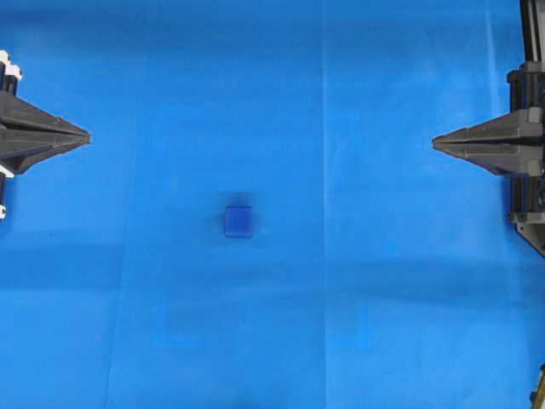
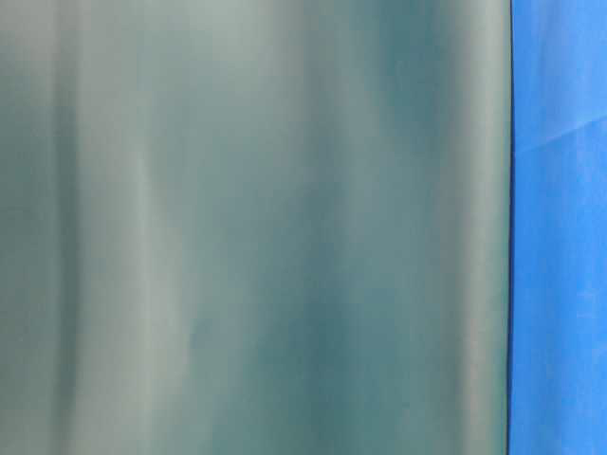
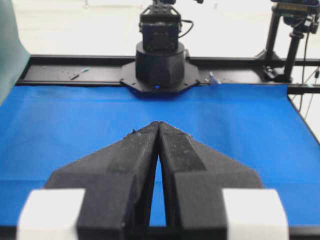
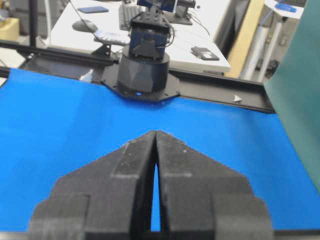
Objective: Handover the blue block to the right arm after grasping it with the left arm, then place it in the designated position.
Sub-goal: 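Open the left gripper and move it toward the blue cube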
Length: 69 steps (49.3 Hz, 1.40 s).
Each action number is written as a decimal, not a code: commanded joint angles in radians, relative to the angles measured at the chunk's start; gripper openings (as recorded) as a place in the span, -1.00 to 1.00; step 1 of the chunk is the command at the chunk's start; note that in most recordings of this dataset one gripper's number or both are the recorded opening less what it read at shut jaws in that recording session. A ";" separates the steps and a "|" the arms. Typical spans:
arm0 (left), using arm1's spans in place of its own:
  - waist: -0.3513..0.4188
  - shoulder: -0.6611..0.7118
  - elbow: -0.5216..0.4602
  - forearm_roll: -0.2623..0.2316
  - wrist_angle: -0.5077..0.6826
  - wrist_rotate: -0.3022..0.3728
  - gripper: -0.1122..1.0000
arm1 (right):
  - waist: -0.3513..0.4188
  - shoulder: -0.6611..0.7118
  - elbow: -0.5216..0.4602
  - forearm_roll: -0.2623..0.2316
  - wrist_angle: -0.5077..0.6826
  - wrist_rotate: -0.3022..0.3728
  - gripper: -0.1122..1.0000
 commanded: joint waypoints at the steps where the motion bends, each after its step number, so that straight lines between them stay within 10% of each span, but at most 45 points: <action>1: -0.008 0.006 -0.015 0.000 -0.005 -0.015 -0.80 | 0.000 0.005 -0.025 0.003 -0.008 0.003 -0.79; 31: -0.015 0.005 -0.014 0.002 0.008 -0.015 -0.75 | 0.000 0.032 -0.046 0.005 0.029 0.015 -0.81; 48: -0.025 0.003 -0.014 0.002 0.005 -0.012 0.83 | -0.002 0.043 -0.046 0.009 0.034 0.058 0.72; 69: -0.025 0.081 -0.043 0.002 -0.046 -0.015 0.88 | -0.009 0.043 -0.048 0.009 0.029 0.060 0.95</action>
